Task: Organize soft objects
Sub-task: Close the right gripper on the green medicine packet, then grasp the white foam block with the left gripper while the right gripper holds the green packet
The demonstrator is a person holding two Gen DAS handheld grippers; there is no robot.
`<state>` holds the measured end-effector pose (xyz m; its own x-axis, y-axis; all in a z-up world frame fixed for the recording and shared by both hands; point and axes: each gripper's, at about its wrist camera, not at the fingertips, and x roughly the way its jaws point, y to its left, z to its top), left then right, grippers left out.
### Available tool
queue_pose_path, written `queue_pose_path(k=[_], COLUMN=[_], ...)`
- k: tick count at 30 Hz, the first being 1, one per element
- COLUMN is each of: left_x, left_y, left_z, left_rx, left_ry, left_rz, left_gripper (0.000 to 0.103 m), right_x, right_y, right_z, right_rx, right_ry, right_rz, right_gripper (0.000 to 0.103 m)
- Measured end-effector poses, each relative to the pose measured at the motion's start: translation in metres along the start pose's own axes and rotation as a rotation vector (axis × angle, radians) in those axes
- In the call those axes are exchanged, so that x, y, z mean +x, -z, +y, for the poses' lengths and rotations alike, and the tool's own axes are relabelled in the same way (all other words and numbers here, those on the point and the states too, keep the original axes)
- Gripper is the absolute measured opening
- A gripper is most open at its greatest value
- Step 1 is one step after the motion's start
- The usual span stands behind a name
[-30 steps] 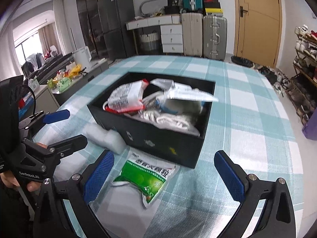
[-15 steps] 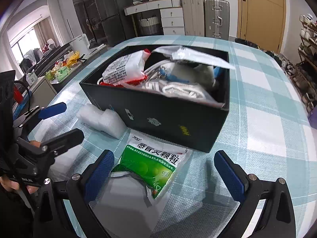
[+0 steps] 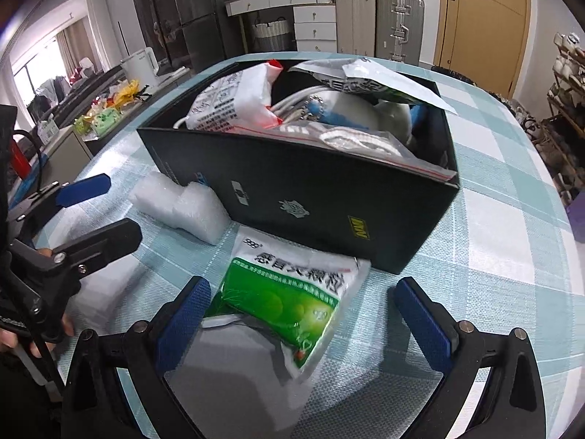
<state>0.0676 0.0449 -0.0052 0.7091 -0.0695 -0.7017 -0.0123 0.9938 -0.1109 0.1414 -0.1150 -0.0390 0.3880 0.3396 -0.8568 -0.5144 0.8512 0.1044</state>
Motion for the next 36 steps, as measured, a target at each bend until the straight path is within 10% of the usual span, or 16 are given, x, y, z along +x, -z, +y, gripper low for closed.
queue_pose_path(k=[14, 27, 36], left_x=[0.001, 0.004, 0.011], left_y=[0.001, 0.001, -0.002], left_z=[-0.002, -0.006, -0.013], left_rx=[0.006, 0.028, 0.006], left_ry=[-0.004, -0.001, -0.022], left_rz=[0.007, 0.02, 0.058], left_gripper=[0.103, 0.103, 0.103], right_x=[0.0, -0.014, -0.03], right_y=[0.006, 0.011, 0.009], right_z=[-0.003, -0.01, -0.009], right_rx=[-0.042, -0.116, -0.147], right_ry=[0.046, -0.011, -0.037], right_rz=[0.018, 0.022, -0.007], right_gripper=[0.1, 0.053, 0.047])
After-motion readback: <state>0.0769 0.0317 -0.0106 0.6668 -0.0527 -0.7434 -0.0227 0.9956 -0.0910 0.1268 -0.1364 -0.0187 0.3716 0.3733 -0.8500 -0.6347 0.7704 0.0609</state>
